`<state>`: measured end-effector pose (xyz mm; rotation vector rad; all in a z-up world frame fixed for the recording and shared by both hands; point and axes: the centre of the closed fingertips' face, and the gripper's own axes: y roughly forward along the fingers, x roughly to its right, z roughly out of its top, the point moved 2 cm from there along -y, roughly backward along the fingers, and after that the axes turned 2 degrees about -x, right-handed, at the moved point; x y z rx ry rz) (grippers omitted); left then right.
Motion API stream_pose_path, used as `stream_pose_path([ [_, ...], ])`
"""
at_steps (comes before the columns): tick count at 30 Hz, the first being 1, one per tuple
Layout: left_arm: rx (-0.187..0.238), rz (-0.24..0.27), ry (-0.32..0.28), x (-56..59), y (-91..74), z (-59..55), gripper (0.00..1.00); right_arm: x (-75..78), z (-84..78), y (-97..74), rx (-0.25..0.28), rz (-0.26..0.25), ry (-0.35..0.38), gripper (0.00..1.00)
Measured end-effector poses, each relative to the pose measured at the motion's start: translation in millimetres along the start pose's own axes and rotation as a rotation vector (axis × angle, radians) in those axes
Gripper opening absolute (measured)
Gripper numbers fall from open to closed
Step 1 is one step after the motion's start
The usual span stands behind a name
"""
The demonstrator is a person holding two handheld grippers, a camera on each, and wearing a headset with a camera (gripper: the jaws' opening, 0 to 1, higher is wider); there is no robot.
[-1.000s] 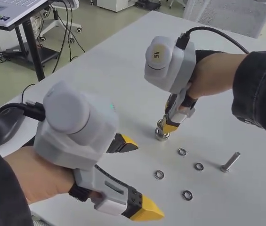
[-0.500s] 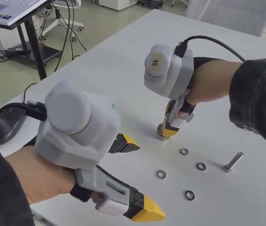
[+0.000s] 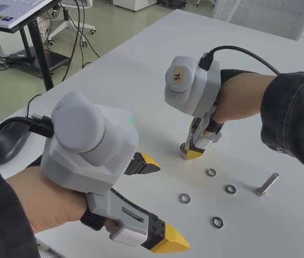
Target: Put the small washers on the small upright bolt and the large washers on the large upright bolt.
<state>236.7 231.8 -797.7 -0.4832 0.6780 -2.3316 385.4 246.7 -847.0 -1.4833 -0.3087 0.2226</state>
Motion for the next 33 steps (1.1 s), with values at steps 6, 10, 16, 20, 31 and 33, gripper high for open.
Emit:
stream_pose_path([
  [6,-0.001,-0.001,0.0,0.2,0.8,-0.5,0.77,0.5,-1.9,1.6,0.006,0.009,0.011,0.29],
  [10,-0.003,-0.002,0.001,0.3,1.3,-0.9,0.77,3.4,-3.5,2.1,0.011,0.008,0.017,0.3],
  [16,-0.004,-0.002,0.0,0.4,1.5,-1.4,0.77,3.5,-5.0,1.1,0.016,0.008,0.027,0.31],
  [20,-0.005,-0.002,0.001,0.8,1.5,-1.7,0.77,0.2,-5.6,-0.2,0.019,0.008,0.033,0.31],
  [31,-0.006,-0.006,0.003,2.7,1.0,-2.6,0.77,-7.0,-16.1,-5.4,0.017,0.012,0.058,0.32],
  [33,-0.007,-0.006,0.006,2.7,0.9,-2.8,0.77,-7.1,-18.6,-6.7,0.018,0.012,0.067,0.32],
])
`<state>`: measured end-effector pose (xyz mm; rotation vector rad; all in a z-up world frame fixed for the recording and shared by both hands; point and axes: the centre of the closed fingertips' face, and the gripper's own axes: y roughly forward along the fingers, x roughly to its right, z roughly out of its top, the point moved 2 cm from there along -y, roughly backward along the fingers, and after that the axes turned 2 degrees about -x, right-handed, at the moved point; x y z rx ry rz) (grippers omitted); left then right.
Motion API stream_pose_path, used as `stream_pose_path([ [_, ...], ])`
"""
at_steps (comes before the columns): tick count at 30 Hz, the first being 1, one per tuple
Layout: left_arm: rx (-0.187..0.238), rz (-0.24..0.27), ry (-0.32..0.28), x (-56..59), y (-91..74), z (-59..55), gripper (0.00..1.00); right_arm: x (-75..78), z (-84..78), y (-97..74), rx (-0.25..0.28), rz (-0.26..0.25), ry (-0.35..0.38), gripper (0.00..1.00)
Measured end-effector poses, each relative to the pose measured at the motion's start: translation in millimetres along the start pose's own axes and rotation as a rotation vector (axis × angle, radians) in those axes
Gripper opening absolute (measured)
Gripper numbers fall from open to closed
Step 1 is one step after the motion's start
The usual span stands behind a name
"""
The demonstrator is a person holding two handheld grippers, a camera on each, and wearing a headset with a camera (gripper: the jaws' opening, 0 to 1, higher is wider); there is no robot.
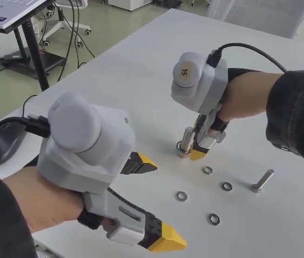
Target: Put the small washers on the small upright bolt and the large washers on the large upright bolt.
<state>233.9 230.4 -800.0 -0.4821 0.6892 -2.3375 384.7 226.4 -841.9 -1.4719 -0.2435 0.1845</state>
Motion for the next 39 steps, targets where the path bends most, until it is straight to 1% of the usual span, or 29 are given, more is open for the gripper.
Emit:
stream_pose_path([
  [5,-0.001,0.001,-0.001,-0.8,-0.3,0.8,0.77,0.3,-5.8,-1.1,-0.002,0.0,0.014,0.32],
  [9,0.009,0.011,-0.008,-3.8,-2.3,2.8,0.77,-0.2,-8.8,-2.4,0.002,0.001,0.026,0.32],
  [13,-0.001,0.004,0.001,-1.6,-0.7,2.2,0.77,0.0,-14.2,-2.5,-0.003,0.001,0.034,0.32],
  [16,0.002,0.006,0.0,-2.5,-0.9,3.4,0.77,-0.2,-17.6,-2.0,-0.003,0.002,0.04,0.32],
  [26,0.001,0.007,0.001,-2.7,-0.8,4.3,0.77,-10.8,-29.6,3.8,-0.005,0.018,0.064,0.32],
  [32,0.005,0.011,0.001,-3.2,-1.4,4.8,0.77,-15.1,-32.1,5.0,-0.001,0.02,0.07,0.3],
  [39,0.005,0.009,0.003,-6.3,-2.2,7.4,0.77,-15.1,-33.0,6.5,0.003,0.017,0.075,0.28],
])
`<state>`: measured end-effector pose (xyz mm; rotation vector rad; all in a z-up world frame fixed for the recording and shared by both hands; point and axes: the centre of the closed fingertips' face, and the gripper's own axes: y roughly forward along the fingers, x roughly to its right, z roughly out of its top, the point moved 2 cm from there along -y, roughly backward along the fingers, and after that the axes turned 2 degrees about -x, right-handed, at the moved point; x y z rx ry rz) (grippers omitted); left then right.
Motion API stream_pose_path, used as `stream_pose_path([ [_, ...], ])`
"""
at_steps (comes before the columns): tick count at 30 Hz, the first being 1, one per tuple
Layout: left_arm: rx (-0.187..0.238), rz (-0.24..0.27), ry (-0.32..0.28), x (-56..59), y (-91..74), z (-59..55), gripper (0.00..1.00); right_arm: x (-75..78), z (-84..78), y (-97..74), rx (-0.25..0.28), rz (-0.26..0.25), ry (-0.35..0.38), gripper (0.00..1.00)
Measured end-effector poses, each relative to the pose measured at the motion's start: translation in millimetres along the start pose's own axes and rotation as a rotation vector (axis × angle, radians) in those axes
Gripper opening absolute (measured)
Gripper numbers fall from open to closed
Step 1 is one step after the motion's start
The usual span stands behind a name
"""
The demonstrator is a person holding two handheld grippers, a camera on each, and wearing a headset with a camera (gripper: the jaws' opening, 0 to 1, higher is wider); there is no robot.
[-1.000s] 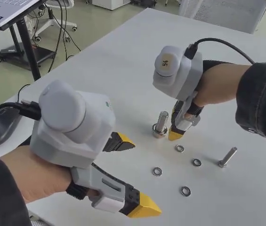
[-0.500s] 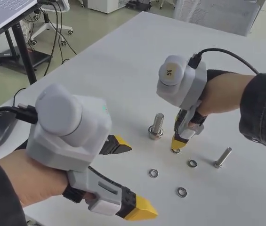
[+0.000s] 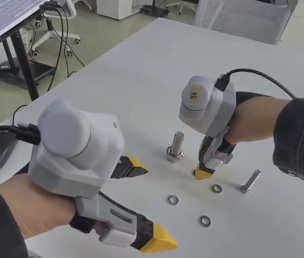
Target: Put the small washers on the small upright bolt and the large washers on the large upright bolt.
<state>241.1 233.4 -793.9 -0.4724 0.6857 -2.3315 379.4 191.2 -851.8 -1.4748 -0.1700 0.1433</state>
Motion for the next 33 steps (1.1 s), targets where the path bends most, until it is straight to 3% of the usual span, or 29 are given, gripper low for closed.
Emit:
stream_pose_path([
  [15,-0.001,-0.003,0.003,-3.3,0.5,1.6,0.76,2.3,0.9,4.3,0.017,-0.016,-0.004,0.22],
  [33,0.001,-0.001,0.005,-3.1,2.1,1.7,0.76,-0.4,-1.4,5.8,0.024,0.005,0.003,0.17],
])
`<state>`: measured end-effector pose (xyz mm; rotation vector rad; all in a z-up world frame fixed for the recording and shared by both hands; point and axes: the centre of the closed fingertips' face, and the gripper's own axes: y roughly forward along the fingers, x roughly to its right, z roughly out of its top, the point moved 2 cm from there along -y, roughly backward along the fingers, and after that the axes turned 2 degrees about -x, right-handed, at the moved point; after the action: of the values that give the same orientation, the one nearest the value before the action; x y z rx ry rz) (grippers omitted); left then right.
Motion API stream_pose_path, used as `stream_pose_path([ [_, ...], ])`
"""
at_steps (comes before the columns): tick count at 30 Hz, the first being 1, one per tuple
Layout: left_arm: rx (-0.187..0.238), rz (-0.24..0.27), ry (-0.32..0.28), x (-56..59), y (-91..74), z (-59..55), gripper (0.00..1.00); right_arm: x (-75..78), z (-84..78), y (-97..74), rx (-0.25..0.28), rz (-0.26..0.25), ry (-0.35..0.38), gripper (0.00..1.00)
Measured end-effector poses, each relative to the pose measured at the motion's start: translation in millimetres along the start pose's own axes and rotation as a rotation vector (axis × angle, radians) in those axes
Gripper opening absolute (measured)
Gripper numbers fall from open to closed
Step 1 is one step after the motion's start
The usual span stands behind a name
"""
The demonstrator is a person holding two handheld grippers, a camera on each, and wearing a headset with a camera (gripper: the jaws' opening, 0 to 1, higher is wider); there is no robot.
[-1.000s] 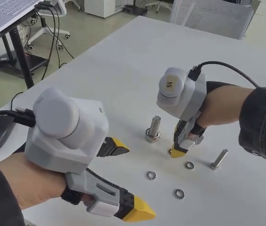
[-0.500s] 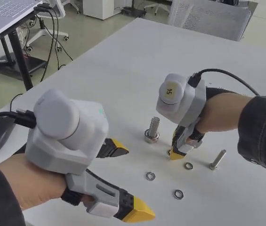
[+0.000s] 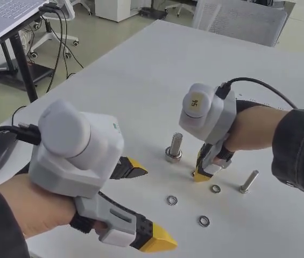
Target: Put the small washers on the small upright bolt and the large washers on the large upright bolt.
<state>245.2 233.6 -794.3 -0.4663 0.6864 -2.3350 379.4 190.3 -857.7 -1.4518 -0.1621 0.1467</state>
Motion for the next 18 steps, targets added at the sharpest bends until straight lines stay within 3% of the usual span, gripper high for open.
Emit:
stream_pose_path([
  [18,0.0,-0.002,0.0,0.8,2.7,0.2,0.75,-3.1,-1.8,0.0,-0.001,-0.001,-0.018,0.14],
])
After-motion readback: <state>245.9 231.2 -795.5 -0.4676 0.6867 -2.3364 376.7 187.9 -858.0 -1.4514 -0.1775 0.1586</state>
